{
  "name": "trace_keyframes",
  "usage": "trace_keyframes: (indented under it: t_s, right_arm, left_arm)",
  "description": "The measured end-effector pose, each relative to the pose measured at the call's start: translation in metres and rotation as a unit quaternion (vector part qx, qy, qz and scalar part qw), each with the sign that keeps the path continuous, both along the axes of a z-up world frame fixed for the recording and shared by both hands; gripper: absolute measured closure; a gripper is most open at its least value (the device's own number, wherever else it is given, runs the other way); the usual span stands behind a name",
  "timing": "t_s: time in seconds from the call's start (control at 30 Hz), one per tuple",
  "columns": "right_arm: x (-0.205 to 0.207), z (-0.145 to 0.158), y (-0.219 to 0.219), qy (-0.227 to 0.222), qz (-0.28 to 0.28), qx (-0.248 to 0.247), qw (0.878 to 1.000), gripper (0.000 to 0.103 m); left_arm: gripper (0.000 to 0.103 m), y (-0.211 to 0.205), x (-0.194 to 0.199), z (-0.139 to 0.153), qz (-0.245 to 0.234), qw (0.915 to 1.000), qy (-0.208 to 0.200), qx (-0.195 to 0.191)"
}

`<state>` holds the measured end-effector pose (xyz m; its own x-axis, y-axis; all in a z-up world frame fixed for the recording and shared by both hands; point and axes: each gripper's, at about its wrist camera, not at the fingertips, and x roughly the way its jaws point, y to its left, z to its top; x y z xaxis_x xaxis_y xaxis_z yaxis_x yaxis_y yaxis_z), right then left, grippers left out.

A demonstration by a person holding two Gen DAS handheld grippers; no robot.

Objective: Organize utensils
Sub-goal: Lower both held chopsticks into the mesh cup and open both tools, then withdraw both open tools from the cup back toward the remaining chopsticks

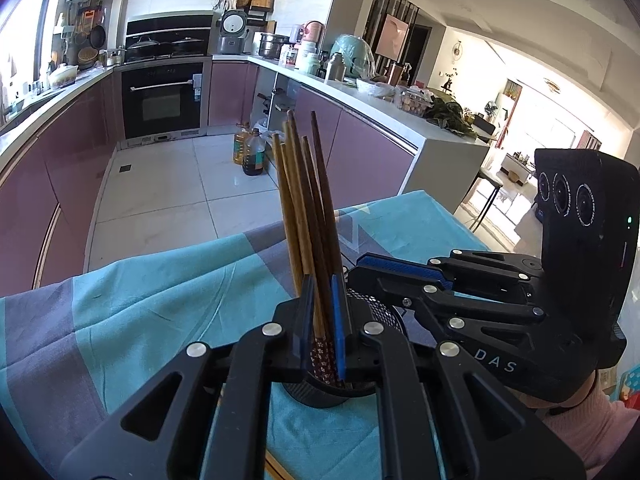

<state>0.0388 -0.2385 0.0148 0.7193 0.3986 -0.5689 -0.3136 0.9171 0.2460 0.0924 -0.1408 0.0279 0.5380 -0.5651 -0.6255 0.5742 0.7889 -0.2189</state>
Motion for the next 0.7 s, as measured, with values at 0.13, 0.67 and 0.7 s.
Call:
trace_keyframes:
  t_s: [0.13,0.67,0.7]
  right_arm:
    - [-0.007,0.0,-0.001,-0.004,0.005,0.005,1.0,0.092]
    - [-0.061,-0.02,0.036,0.004,0.101,0.017,0.995,0.061]
    - [-0.061,-0.027,0.041,0.014,0.106,0.014,0.994,0.061]
  left_arm:
    - [0.09,0.01,-0.003,-0.003,0.006,1.0,-0.004,-0.004]
    - [0.047,0.1,-0.053,-0.015,0.122,0.99,-0.069,0.012]
    - [0.045,0.106,-0.057,-0.019,0.128,0.9894,-0.067,0.014]
